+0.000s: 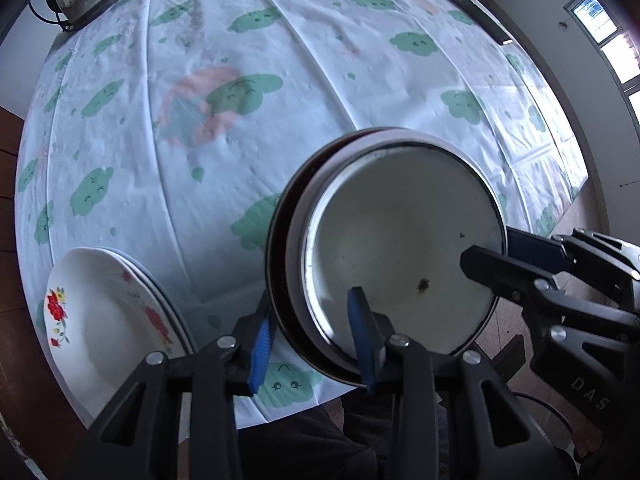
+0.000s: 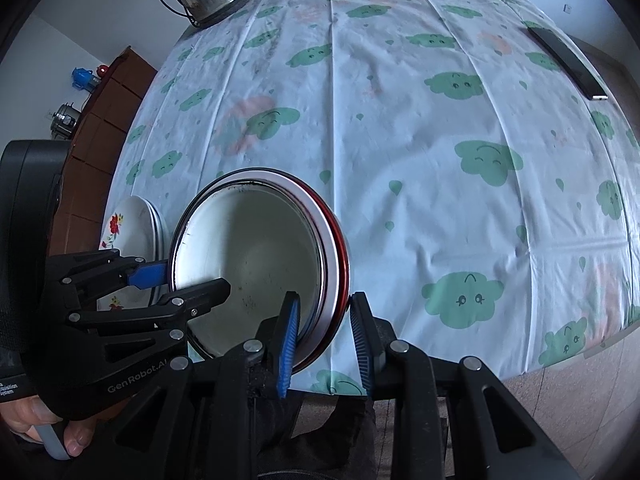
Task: Organize plates and bowls
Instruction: 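Lift and carry the bowl stack with both grippers toward the red-flower plates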
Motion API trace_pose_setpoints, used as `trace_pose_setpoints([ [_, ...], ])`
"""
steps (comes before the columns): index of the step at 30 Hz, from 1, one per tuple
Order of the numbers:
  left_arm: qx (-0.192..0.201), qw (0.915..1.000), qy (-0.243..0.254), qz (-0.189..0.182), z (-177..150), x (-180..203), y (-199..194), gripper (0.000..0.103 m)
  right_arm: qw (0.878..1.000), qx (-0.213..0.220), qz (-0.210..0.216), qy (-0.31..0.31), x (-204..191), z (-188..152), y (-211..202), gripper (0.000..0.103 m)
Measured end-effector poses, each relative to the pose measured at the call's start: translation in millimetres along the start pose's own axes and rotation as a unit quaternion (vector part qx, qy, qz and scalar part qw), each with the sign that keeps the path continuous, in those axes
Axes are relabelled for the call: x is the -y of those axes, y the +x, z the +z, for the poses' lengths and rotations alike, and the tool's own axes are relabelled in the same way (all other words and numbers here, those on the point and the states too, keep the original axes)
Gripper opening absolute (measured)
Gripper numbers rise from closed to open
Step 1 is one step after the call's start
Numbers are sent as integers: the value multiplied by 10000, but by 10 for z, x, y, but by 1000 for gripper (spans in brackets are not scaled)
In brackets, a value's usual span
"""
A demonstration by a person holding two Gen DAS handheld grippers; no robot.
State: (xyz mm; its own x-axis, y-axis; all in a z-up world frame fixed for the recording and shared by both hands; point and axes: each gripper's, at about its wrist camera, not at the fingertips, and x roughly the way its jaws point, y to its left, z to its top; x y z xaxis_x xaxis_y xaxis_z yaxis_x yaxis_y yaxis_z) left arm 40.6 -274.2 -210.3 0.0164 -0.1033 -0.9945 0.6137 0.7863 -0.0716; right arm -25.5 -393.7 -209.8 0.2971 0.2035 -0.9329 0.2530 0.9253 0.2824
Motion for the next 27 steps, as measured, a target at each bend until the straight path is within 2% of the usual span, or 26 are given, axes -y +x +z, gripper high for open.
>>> trace_pose_setpoints([
  [27, 253, 9990, -348, 139, -142, -373, -404, 34, 9976, 211, 77, -655, -536, 162, -267, 28],
])
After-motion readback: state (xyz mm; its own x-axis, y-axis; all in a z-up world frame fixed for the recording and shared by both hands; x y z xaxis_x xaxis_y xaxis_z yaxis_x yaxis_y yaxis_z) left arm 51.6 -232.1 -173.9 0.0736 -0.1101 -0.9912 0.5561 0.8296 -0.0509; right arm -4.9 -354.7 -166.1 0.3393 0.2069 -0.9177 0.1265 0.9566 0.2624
